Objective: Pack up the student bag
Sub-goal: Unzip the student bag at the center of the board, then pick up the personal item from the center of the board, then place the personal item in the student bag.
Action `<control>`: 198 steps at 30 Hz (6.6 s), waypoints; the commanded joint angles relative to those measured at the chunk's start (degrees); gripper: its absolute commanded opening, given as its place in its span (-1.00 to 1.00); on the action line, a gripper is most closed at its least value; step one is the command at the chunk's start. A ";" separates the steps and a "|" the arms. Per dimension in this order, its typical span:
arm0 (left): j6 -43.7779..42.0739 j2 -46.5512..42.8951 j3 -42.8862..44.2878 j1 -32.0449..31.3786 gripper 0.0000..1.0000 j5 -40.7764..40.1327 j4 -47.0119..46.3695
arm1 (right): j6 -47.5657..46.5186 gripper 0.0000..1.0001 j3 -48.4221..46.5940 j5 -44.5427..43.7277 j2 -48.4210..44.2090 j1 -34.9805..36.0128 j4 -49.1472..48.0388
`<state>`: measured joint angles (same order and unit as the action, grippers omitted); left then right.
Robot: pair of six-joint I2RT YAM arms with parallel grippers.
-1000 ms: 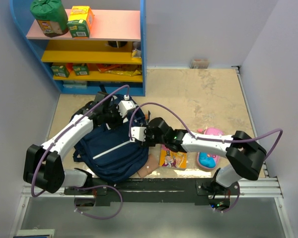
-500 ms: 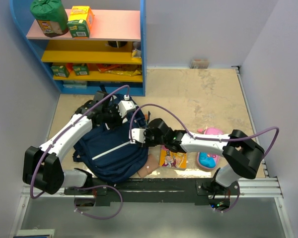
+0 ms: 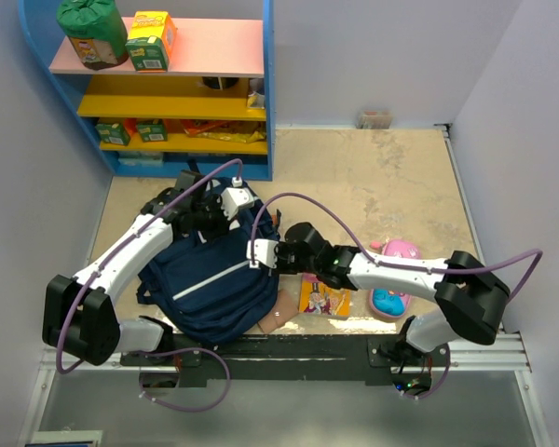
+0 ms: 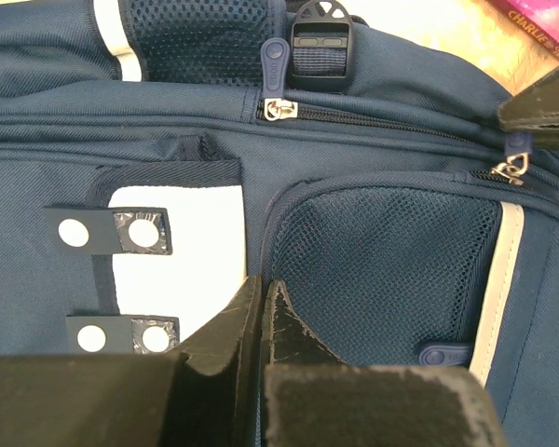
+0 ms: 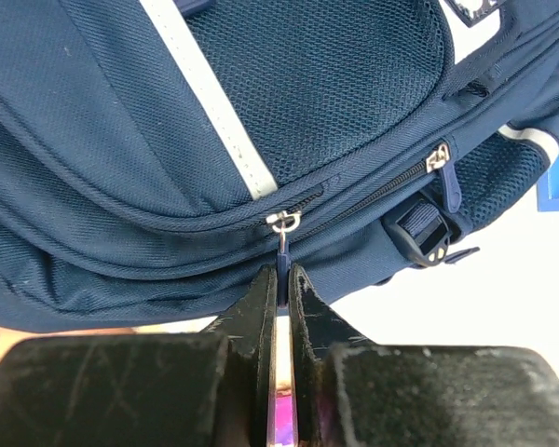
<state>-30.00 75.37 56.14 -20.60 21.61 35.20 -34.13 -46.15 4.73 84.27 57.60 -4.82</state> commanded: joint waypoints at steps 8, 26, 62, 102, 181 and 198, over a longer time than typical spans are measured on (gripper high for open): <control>3.98 -0.14 0.64 0.21 -1.00 -0.33 -5.04 | 7.22 -1.00 0.10 1.96 -2.45 3.74 0.95; 10.40 2.76 0.73 0.21 -1.00 -4.21 -10.42 | 30.26 -1.00 -3.24 -15.20 -4.82 21.32 6.32; 23.32 9.09 11.71 -2.87 -1.00 4.05 -13.32 | 36.41 -1.00 -24.34 -20.37 19.88 29.14 -14.42; 5.05 -0.84 13.65 -4.45 0.62 2.46 3.27 | 70.51 0.17 8.35 -26.80 -21.51 12.36 1.29; 7.41 -10.77 1.86 -13.77 -1.00 -11.94 -5.49 | 69.73 -1.00 12.77 -12.11 -37.95 12.45 4.64; 8.46 -12.18 3.98 -13.77 -1.00 -10.27 -3.47 | 72.44 -1.00 8.26 -10.53 -18.62 -0.82 -18.89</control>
<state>-23.00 65.98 57.12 -34.61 10.55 37.54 35.31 -37.30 -6.17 63.24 59.37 -11.79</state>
